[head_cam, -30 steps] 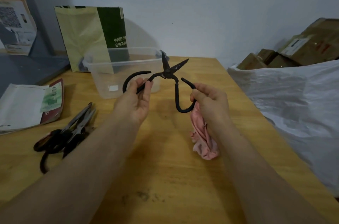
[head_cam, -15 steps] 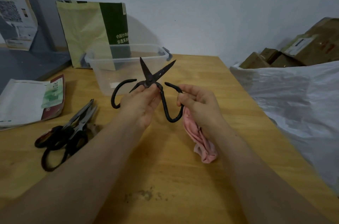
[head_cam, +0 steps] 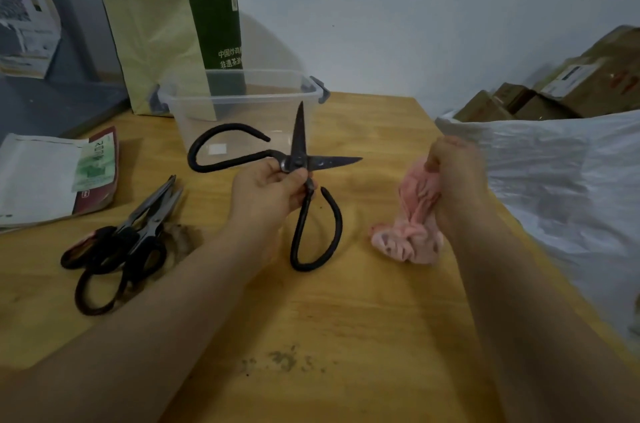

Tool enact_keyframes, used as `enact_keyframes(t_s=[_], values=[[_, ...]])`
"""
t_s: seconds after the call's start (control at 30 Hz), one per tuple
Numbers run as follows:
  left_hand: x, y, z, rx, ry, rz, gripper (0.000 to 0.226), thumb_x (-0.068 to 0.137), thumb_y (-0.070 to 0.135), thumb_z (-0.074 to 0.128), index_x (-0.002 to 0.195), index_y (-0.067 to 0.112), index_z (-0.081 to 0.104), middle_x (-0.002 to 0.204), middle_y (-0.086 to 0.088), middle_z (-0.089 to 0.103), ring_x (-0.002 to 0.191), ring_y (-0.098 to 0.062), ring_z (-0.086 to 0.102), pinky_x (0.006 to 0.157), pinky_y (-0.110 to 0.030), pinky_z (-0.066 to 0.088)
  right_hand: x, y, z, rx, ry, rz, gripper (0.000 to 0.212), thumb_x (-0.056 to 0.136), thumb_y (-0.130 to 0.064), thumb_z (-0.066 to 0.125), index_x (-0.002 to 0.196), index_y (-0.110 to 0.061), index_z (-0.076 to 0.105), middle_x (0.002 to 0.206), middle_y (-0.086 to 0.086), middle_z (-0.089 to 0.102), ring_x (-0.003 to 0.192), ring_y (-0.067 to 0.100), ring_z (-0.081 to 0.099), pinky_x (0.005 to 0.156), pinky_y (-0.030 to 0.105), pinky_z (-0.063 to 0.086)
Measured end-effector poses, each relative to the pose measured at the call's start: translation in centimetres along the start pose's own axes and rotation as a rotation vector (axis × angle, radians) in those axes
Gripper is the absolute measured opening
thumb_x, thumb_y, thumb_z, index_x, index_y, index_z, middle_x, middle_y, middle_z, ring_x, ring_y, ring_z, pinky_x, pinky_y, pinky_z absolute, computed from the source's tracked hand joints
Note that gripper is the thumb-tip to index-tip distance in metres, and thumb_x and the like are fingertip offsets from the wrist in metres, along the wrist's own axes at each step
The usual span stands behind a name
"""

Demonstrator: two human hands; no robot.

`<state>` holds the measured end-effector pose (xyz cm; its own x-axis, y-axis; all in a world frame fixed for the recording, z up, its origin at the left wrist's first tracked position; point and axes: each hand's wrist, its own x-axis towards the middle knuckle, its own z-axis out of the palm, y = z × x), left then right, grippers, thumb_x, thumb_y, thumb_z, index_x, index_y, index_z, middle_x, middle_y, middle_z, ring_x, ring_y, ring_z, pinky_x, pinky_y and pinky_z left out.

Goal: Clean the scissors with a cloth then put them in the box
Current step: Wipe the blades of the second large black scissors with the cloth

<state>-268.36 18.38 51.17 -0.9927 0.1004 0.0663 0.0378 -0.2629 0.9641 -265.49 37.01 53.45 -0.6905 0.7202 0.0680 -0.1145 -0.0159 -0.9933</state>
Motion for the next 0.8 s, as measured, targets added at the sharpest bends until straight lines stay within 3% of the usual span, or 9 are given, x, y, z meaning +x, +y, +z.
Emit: enact_keyframes(t_s=[0.1, 0.2, 0.33, 0.43, 0.5, 0.57, 0.63, 0.73, 0.8], values=[[-0.6, -0.5, 0.3, 0.002, -0.046, -0.014, 0.013, 0.090, -0.004, 0.055, 0.101, -0.002, 0.061, 0.085, -0.011, 0.066, 0.073, -0.017, 0.065, 0.073, -0.027, 0.059, -0.5, 0.0, -0.4, -0.029, 0.079, -0.268, 0.036, 0.081, 0.006, 0.055, 0.103, -0.021, 0.049, 0.091, -0.011, 0.047, 0.074, 0.000, 0.049, 0.061, 0.008, 0.045], [-1.2, -0.7, 0.6, 0.026, -0.078, 0.020, 0.012, 0.089, -0.004, 0.057, 0.098, -0.001, 0.063, 0.081, -0.008, 0.069, 0.070, -0.014, 0.066, 0.071, -0.024, 0.058, -1.1, -0.2, 0.1, -0.013, -0.020, -0.404, 0.038, 0.081, 0.009, 0.061, 0.100, -0.024, 0.058, 0.099, -0.009, 0.061, 0.093, 0.005, 0.062, 0.083, 0.021, 0.053], [-1.5, -1.0, 0.7, 0.027, -0.085, 0.046, 0.011, 0.088, -0.003, 0.057, 0.094, 0.003, 0.064, 0.076, -0.004, 0.069, 0.070, -0.011, 0.067, 0.073, -0.024, 0.058, -2.4, 0.1, 1.2, -0.084, -0.190, -0.614, 0.034, 0.081, 0.005, 0.066, 0.095, -0.026, 0.066, 0.094, -0.008, 0.066, 0.090, -0.001, 0.062, 0.082, 0.020, 0.052], [-1.5, -1.1, 0.5, -0.025, -0.089, 0.030, 0.013, 0.089, -0.005, 0.055, 0.098, 0.001, 0.063, 0.075, -0.005, 0.068, 0.066, -0.009, 0.067, 0.071, -0.023, 0.058, -3.3, 0.7, 1.9, -0.131, -0.366, -0.624, 0.029, 0.081, 0.003, 0.067, 0.089, -0.025, 0.067, 0.087, -0.008, 0.065, 0.074, -0.004, 0.061, 0.065, 0.011, 0.050], [-1.4, -1.3, 0.4, -0.051, -0.098, 0.015, 0.014, 0.089, -0.005, 0.054, 0.099, 0.001, 0.063, 0.076, -0.005, 0.069, 0.068, -0.011, 0.069, 0.071, -0.023, 0.058, -3.8, 1.1, 2.3, -0.216, -0.463, -0.580, 0.023, 0.084, -0.001, 0.066, 0.085, -0.024, 0.067, 0.093, -0.003, 0.064, 0.066, 0.010, 0.062, 0.056, 0.012, 0.050], [-1.3, -1.5, 0.3, -0.062, -0.109, 0.008, 0.016, 0.089, -0.005, 0.055, 0.101, 0.002, 0.064, 0.079, -0.006, 0.071, 0.073, -0.013, 0.070, 0.072, -0.024, 0.058, -3.9, 1.6, 2.4, -0.293, -0.518, -0.571, 0.017, 0.085, -0.007, 0.067, 0.087, -0.023, 0.069, 0.106, -0.002, 0.063, 0.075, 0.022, 0.061, 0.059, 0.014, 0.050], [-1.2, -1.7, 0.3, -0.050, -0.127, 0.008, 0.018, 0.089, -0.003, 0.056, 0.103, 0.004, 0.064, 0.087, -0.008, 0.072, 0.080, -0.017, 0.070, 0.075, -0.026, 0.057, -3.9, 1.9, 2.6, -0.360, -0.542, -0.603, 0.019, 0.080, -0.015, 0.073, 0.094, -0.027, 0.071, 0.111, -0.005, 0.063, 0.082, 0.018, 0.062, 0.064, 0.021, 0.052], [-1.4, -1.9, 0.3, -0.037, -0.170, 0.005, 0.021, 0.086, -0.006, 0.058, 0.101, 0.008, 0.066, 0.086, -0.008, 0.072, 0.083, -0.020, 0.070, 0.076, -0.027, 0.057, -3.7, 2.4, 2.8, -0.358, -0.574, -0.593, 0.027, 0.076, -0.017, 0.077, 0.099, -0.028, 0.070, 0.105, -0.007, 0.063, 0.079, 0.020, 0.064, 0.064, 0.038, 0.056], [-1.5, -2.0, 0.3, -0.032, -0.193, 0.010, 0.026, 0.084, -0.012, 0.058, 0.097, 0.009, 0.066, 0.084, -0.008, 0.072, 0.082, -0.019, 0.071, 0.073, -0.025, 0.057, -3.6, 2.7, 3.0, -0.374, -0.557, -0.609, 0.027, 0.074, -0.018, 0.078, 0.099, -0.028, 0.071, 0.098, -0.009, 0.061, 0.082, 0.021, 0.062, 0.066, 0.037, 0.056]])
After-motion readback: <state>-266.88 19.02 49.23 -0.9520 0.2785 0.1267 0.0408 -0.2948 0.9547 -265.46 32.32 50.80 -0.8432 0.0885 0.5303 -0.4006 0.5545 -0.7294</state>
